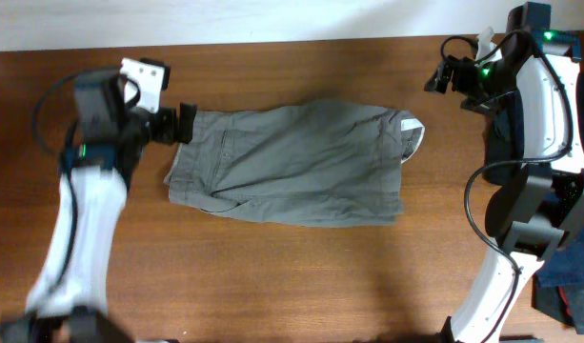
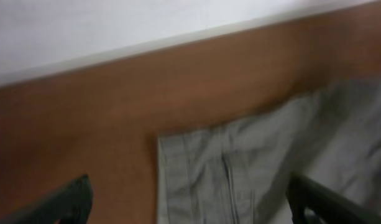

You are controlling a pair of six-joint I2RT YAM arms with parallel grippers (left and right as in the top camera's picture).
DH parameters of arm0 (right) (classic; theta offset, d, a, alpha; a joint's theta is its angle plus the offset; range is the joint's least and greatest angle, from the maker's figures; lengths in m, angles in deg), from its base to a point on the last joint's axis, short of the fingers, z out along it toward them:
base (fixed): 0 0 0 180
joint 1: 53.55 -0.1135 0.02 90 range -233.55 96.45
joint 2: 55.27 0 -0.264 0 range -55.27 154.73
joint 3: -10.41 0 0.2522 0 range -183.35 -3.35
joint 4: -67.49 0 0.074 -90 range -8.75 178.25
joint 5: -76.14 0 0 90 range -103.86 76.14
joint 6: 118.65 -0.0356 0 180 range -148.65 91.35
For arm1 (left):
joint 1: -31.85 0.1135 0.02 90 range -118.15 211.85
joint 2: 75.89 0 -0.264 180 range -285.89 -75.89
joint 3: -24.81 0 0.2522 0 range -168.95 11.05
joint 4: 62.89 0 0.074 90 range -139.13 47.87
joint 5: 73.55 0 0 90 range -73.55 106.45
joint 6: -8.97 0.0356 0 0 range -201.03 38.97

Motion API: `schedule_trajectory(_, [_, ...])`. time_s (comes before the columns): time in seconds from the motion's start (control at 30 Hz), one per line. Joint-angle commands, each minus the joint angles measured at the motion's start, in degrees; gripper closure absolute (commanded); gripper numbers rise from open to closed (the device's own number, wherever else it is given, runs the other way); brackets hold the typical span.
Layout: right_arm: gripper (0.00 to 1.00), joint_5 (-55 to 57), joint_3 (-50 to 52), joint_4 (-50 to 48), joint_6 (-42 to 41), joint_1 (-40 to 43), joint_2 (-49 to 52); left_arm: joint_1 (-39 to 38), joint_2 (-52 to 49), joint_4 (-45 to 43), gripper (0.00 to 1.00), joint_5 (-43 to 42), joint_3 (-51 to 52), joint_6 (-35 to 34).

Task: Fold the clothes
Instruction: 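Reach the left gripper to the shorts' left end and grasp it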

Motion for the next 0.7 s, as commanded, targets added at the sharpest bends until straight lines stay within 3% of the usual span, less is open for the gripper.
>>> schedule_trajectory(0.0, [0.01, 0.96, -1.14, 0.26, 0.81, 0.26, 0.04, 0.76, -12.63, 8.76, 0.01, 0.55, -12.37, -0.28])
schedule_trajectory(0.17, [0.01, 0.98, -1.14, 0.44, 0.81, 0.26, 0.04, 0.92, -24.17, 16.39, 0.01, 1.4, -22.23, -0.09])
schedule_trajectory(0.67, [0.01, 0.96, -1.14, 0.55, 0.81, 0.26, 0.04, 1.57, -37.4, 18.88, 0.01, -4.66, -22.29, -0.07])
